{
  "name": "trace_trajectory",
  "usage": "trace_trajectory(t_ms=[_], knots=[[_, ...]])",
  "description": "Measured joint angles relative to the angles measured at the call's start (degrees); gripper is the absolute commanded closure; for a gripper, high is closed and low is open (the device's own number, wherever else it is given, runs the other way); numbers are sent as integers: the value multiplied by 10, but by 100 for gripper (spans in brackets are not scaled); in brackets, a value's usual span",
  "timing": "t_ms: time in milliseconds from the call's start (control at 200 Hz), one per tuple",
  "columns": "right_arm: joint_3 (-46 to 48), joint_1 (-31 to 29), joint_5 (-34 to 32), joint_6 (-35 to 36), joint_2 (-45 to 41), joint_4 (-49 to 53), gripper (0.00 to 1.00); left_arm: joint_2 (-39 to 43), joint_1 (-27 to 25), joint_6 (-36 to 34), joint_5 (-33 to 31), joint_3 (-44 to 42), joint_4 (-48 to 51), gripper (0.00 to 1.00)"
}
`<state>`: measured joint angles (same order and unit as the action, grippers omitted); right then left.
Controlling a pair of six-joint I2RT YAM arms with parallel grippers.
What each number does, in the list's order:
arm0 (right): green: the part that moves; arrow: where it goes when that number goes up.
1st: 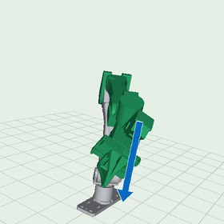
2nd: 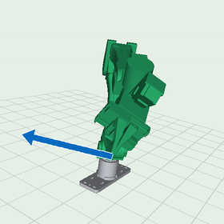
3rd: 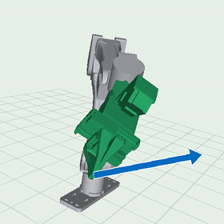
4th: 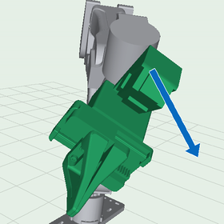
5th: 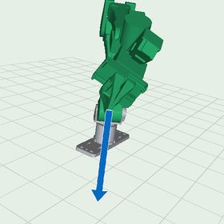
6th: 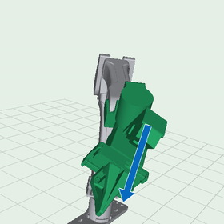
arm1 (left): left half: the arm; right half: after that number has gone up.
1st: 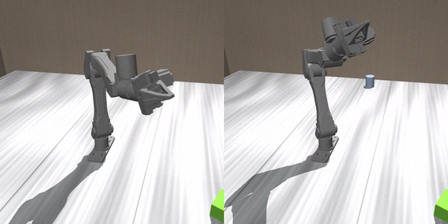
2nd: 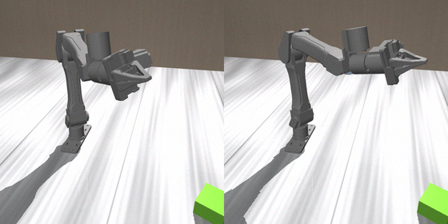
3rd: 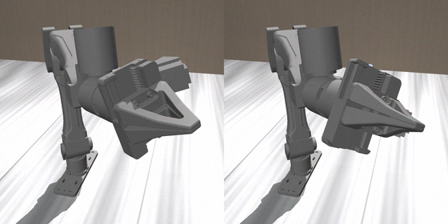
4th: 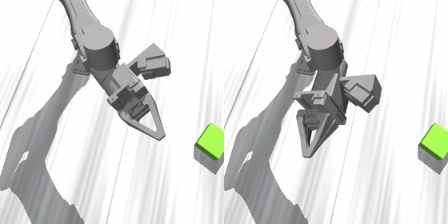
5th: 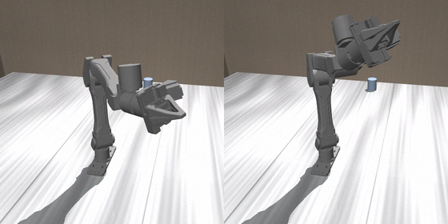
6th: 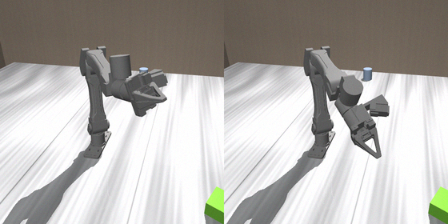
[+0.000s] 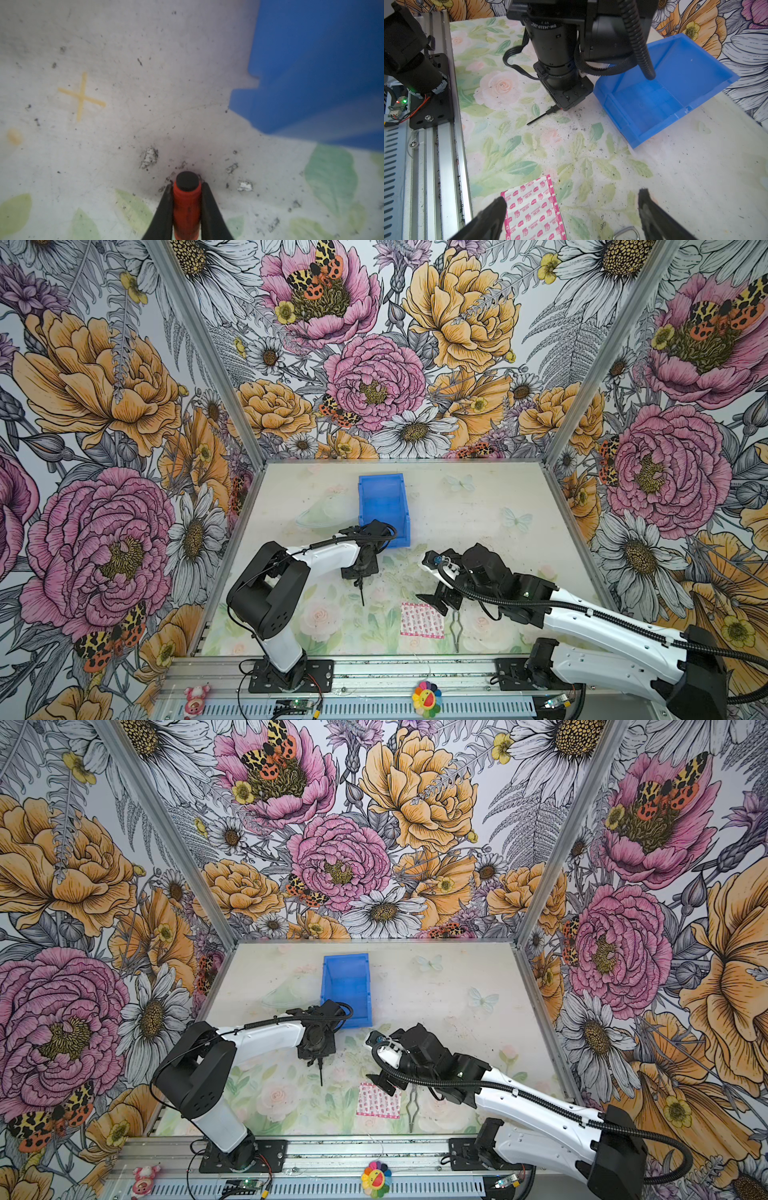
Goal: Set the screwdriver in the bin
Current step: 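Lower the left gripper and close it on the red screwdriver handle, then lift the screwdriver with the left gripper and carry it over the blue bin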
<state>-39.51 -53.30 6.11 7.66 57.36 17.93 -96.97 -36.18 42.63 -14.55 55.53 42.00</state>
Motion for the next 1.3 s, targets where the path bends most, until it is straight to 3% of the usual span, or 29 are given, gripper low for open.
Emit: trace_trajectory(t_ms=[85, 345, 726, 976, 1296], knots=[[0, 0, -3, 0, -4, 0, 0, 0, 0, 0, 0, 0, 0, 100], [0, 1, -19, -12, -16, -2, 1, 28, -15, -9, 9, 16, 21, 100], [-5, 61, -11, -59, -22, -21, 1, 68, -23, -43, 6, 171, 41, 100], [-19, 107, -7, -82, -22, -30, 1, -12, 19, -88, 6, 308, 41, 100], [-19, 113, -13, -106, -41, -32, 1, -177, 61, -116, 6, 436, 42, 100]])
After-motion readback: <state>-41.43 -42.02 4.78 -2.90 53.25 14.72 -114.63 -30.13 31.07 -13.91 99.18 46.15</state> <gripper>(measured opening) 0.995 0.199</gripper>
